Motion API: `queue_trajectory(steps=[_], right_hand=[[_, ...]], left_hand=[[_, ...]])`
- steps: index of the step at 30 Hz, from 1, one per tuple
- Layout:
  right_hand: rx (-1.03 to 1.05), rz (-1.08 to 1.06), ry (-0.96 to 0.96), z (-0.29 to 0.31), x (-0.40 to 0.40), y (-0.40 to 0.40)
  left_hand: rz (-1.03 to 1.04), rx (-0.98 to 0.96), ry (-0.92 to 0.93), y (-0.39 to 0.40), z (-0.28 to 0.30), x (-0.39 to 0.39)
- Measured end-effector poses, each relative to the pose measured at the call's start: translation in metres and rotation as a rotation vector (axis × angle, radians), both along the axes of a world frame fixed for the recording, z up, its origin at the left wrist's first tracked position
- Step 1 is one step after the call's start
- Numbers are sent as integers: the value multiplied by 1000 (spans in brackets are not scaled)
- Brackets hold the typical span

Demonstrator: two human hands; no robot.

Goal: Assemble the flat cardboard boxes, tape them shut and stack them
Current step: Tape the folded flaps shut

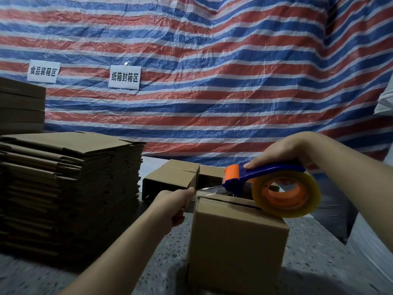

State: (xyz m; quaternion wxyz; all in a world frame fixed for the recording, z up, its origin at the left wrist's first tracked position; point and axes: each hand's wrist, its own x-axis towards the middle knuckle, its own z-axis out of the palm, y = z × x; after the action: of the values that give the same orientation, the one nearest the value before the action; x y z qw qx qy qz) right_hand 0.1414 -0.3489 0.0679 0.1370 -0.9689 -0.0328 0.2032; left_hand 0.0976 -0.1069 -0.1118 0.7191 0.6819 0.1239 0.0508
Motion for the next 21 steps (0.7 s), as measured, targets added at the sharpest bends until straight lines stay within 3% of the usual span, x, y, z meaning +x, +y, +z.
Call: queue_trajectory(steps=[21], right_hand=[[28,27,-3,0,-7,6]], left_hand=[[-148,-60,91,-9,-26,-2]])
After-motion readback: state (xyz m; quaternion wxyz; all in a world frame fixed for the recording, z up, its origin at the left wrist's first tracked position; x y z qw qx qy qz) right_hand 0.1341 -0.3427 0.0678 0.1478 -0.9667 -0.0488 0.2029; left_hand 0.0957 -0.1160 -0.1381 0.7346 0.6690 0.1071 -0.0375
